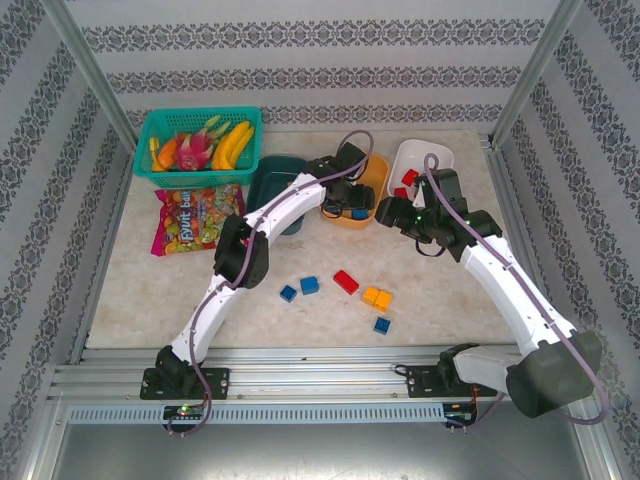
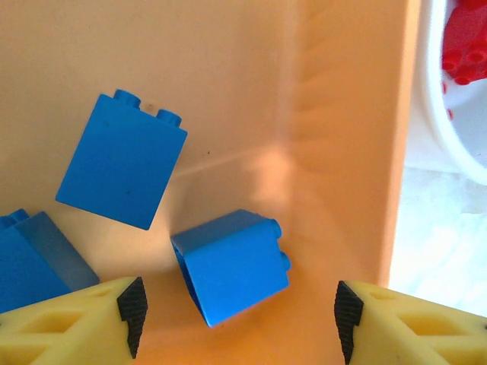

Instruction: Sort the legos into containers by color

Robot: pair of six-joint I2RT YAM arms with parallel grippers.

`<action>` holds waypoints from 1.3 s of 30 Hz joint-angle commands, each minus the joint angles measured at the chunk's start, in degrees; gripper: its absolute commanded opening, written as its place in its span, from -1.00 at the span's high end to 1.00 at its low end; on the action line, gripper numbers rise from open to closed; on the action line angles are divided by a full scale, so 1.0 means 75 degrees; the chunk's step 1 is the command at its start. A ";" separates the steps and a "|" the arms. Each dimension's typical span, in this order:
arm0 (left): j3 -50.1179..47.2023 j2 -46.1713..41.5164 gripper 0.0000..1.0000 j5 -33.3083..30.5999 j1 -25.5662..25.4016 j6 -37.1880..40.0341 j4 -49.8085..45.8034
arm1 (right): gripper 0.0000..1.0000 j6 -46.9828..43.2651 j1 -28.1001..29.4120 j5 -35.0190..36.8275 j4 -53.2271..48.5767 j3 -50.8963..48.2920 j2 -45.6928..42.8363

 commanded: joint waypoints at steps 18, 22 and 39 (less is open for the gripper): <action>-0.7605 -0.7429 -0.43 0.0093 -0.0005 -0.0672 0.1490 | -0.37 0.2435 0.1137 0.0494 -0.2302 -0.1748 -0.0013; -0.8979 -0.8379 -0.43 0.0491 -0.0153 -0.0813 0.1724 | -0.42 0.3986 0.1142 0.0769 -0.1446 -0.2556 -0.0256; -0.9401 -0.8897 -0.42 0.0374 -0.0405 -0.0914 0.1826 | -0.40 0.4353 0.1162 0.0321 -0.0197 -0.2761 0.1448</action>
